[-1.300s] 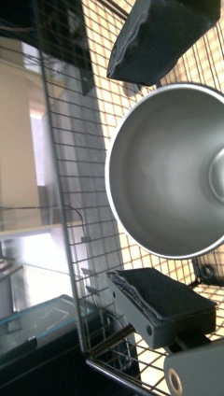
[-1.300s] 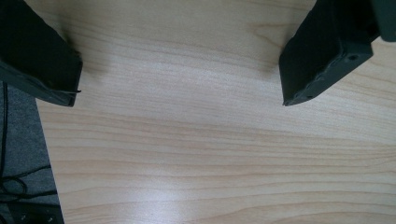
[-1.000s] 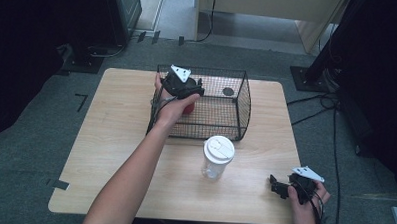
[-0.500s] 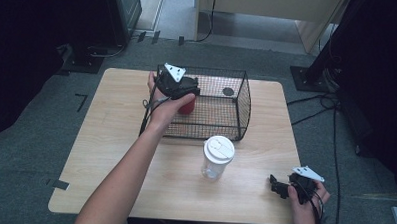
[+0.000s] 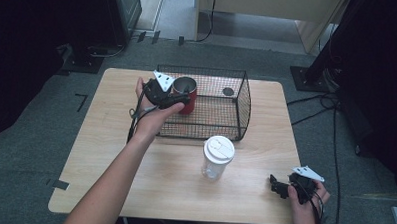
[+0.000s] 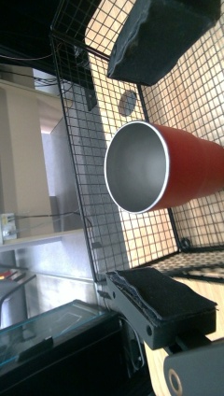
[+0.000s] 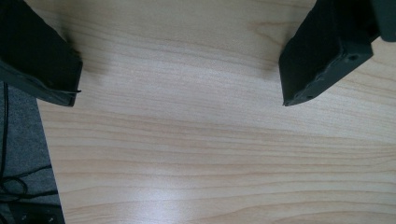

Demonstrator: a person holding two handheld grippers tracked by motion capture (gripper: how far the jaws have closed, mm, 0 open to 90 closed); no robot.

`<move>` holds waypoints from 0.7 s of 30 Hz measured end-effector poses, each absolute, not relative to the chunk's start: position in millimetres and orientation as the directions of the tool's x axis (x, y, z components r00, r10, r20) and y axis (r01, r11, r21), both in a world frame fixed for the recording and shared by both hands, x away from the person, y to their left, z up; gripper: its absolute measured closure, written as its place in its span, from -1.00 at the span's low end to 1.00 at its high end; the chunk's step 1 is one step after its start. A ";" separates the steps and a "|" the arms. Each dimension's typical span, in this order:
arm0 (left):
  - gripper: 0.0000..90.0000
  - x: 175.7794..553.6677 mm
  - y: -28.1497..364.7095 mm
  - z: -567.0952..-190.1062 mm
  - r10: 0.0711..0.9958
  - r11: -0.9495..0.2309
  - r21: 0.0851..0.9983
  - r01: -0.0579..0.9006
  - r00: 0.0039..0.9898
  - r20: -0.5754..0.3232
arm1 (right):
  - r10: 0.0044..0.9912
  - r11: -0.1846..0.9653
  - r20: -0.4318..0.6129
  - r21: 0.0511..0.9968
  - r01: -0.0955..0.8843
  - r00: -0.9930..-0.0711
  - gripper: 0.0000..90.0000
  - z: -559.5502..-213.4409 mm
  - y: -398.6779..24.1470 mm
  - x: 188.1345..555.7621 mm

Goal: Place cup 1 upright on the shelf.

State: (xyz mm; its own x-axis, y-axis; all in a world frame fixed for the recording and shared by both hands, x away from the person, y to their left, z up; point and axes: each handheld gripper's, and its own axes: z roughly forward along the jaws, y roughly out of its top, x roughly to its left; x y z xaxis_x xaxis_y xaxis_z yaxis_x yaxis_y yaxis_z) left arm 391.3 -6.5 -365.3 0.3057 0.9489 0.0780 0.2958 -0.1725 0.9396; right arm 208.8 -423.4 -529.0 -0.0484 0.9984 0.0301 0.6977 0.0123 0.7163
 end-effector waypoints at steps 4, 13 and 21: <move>-0.88 375.6 4.1 -368.6 0.948 -0.174 0.941 0.289 0.308 0.080 | 0.998 0.012 0.030 0.716 0.698 -0.049 -1.00 -529.0 -423.4 208.8; -0.88 349.5 22.2 -375.4 0.942 -0.172 0.940 0.293 0.330 0.070 | 0.998 0.015 0.031 0.716 0.698 -0.052 -1.00 -529.0 -423.8 209.5; -0.88 326.3 36.0 -385.2 0.934 -0.170 0.936 0.309 0.353 0.053 | 0.998 0.014 0.031 0.716 0.698 -0.051 -1.00 -529.0 -423.8 209.5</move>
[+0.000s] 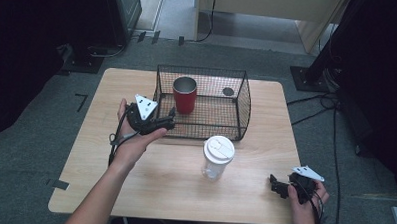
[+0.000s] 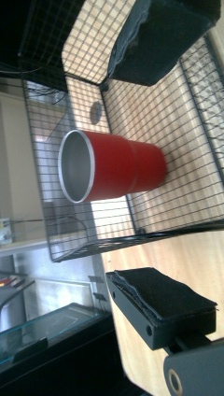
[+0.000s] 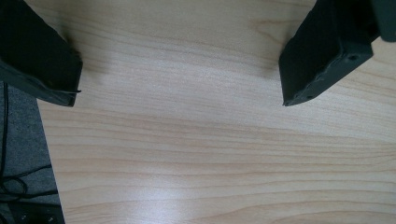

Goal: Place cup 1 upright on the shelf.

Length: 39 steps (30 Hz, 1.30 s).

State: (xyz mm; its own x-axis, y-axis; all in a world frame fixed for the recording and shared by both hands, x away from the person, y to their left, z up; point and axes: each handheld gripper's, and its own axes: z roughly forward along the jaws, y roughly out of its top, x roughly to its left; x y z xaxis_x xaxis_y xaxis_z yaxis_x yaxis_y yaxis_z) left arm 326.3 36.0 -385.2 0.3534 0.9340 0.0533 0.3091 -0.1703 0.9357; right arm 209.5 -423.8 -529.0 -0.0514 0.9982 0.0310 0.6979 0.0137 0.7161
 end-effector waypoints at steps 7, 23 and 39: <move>-0.88 311.8 51.4 -397.5 0.939 -0.177 0.934 0.310 0.338 0.066 | 0.998 0.012 0.032 0.716 0.698 -0.050 -1.00 -529.0 -423.7 209.5; -0.88 291.0 89.6 -442.5 0.952 -0.172 0.904 0.392 0.303 0.049 | 0.998 0.015 0.029 0.716 0.698 -0.051 -1.00 -529.0 -423.8 209.5; -0.88 265.4 132.0 -488.1 0.956 -0.216 0.858 0.467 0.281 0.088 | 0.998 0.016 0.027 0.715 0.699 -0.051 -1.00 -529.0 -423.7 209.4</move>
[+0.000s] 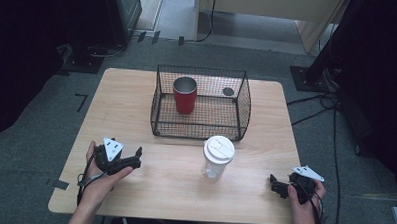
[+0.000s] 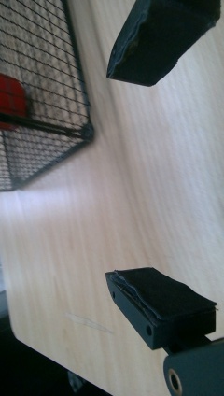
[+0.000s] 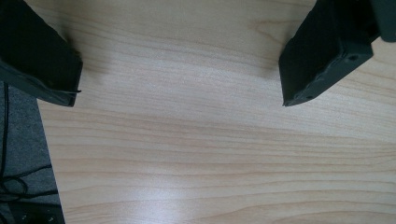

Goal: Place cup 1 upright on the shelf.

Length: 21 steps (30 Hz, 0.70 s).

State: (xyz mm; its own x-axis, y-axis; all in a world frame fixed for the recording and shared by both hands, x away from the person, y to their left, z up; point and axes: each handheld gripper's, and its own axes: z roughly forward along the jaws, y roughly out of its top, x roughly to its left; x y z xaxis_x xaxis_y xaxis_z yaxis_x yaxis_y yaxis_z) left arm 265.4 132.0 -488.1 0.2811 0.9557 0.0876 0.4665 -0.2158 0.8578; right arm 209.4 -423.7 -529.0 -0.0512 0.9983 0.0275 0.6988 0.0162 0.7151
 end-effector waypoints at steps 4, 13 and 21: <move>-0.88 259.5 144.5 -499.1 0.963 -0.205 0.840 0.503 0.257 0.082 | 0.998 0.016 0.027 0.715 0.699 -0.051 -1.00 -528.9 -423.7 209.4; -0.88 253.2 169.7 -506.6 0.969 -0.194 0.800 0.569 0.237 0.066 | 0.998 0.016 0.028 0.715 0.699 -0.051 -1.00 -528.9 -423.7 209.4; -0.88 252.3 200.2 -512.5 0.981 -0.163 0.761 0.628 0.189 0.054 | 0.998 0.018 0.027 0.715 0.699 -0.054 -1.00 -529.0 -423.8 210.7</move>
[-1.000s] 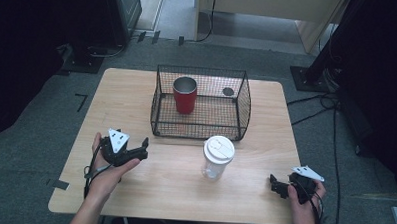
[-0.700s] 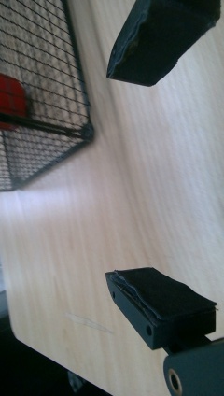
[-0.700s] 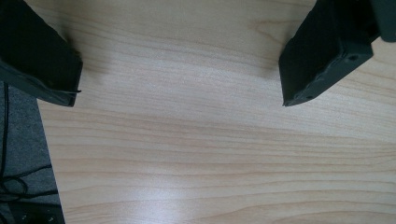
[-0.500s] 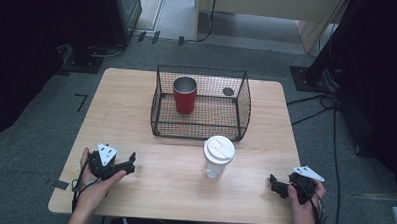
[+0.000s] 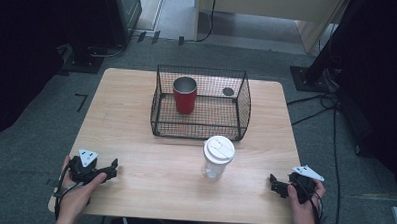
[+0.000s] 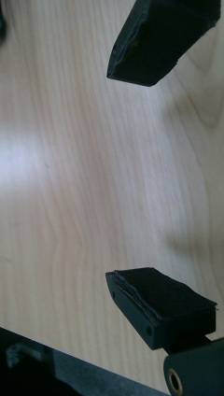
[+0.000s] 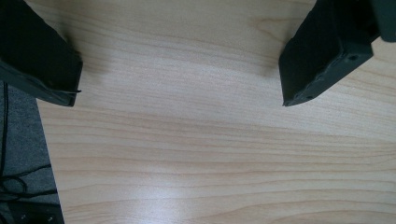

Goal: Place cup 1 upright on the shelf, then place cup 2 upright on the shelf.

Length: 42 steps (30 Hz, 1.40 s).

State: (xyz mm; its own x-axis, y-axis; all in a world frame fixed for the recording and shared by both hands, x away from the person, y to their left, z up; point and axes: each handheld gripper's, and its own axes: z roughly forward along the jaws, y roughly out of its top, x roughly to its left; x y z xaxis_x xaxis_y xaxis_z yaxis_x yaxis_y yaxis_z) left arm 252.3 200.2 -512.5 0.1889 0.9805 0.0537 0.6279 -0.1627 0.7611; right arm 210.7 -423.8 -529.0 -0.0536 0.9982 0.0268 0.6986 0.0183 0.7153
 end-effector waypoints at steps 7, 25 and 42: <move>-0.89 254.1 221.2 -519.3 0.979 -0.168 0.710 0.684 0.200 0.039 | 0.998 0.018 0.027 0.715 0.698 -0.054 -1.00 -529.0 -423.8 210.7; -0.89 254.9 226.0 -519.7 0.977 -0.159 0.703 0.693 0.211 0.012 | 0.999 0.005 0.022 0.718 0.696 -0.030 -1.00 -528.8 -422.2 210.9; -0.89 255.8 221.7 -519.8 0.981 -0.146 0.702 0.697 0.194 0.011 | 0.995 0.039 0.022 0.793 0.608 -0.093 -1.00 -500.0 -401.9 199.6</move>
